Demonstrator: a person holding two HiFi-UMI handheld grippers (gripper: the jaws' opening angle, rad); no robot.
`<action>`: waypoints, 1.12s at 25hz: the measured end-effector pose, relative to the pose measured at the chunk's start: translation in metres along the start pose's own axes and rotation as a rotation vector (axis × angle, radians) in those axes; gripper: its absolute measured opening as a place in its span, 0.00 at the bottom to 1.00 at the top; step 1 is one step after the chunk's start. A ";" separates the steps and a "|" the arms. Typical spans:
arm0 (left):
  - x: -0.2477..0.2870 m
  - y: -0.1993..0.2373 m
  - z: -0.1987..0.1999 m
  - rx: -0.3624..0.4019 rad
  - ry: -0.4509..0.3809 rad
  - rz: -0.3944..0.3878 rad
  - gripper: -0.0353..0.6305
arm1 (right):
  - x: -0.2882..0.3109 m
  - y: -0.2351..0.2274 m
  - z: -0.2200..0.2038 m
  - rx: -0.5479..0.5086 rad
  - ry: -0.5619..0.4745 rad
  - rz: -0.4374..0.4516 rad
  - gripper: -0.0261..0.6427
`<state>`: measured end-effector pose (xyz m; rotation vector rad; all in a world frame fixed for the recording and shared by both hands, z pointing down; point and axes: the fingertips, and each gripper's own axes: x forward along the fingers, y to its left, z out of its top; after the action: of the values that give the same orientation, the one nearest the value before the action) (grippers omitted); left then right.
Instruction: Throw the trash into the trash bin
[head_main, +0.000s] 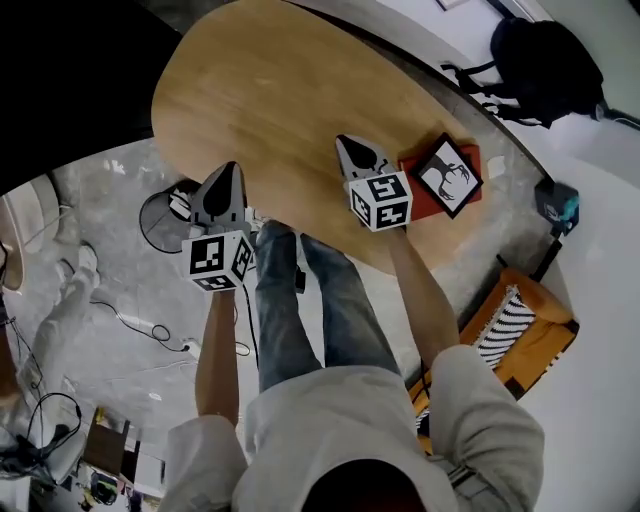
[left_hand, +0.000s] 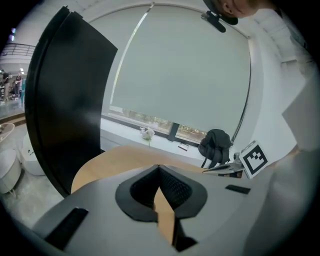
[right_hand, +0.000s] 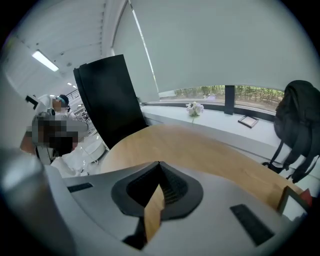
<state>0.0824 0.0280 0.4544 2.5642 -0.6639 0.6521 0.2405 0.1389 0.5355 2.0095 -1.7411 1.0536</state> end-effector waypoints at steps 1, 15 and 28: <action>0.004 -0.006 0.001 0.006 0.000 -0.008 0.08 | -0.007 -0.006 0.000 0.008 -0.004 -0.009 0.08; -0.054 -0.035 0.081 0.054 -0.054 0.044 0.08 | -0.125 0.000 0.106 -0.009 -0.193 -0.054 0.08; -0.124 -0.036 0.199 0.063 -0.209 0.120 0.08 | -0.198 0.036 0.248 -0.113 -0.400 -0.014 0.08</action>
<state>0.0716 0.0018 0.2185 2.6919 -0.8840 0.4515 0.2889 0.1182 0.2204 2.2691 -1.9179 0.5571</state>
